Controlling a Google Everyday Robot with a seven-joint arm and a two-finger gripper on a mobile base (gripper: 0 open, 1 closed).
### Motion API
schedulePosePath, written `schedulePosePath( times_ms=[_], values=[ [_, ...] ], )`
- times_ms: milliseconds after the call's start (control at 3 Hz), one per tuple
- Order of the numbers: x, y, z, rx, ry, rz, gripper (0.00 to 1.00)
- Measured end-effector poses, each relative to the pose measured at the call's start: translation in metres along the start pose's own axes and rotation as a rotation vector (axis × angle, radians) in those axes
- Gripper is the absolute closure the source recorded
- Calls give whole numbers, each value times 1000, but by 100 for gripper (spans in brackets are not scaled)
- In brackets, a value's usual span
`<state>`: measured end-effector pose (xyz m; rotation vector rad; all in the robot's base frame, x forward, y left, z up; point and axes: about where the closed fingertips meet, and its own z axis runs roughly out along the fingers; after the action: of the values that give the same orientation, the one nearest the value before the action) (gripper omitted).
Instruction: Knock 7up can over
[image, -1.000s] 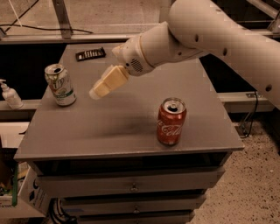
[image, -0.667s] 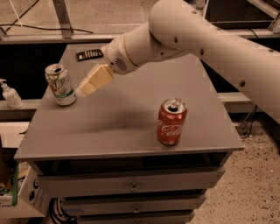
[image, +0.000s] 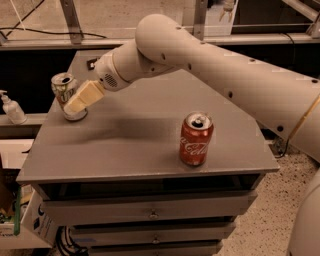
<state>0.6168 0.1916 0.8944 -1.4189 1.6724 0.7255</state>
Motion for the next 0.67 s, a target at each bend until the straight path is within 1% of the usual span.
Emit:
schedulePosePath(
  times_ms=[333, 667],
  values=[
    [-2, 2, 24, -14, -17, 21, 0],
    [-5, 7, 42, -32, -52, 50, 0]
  ],
)
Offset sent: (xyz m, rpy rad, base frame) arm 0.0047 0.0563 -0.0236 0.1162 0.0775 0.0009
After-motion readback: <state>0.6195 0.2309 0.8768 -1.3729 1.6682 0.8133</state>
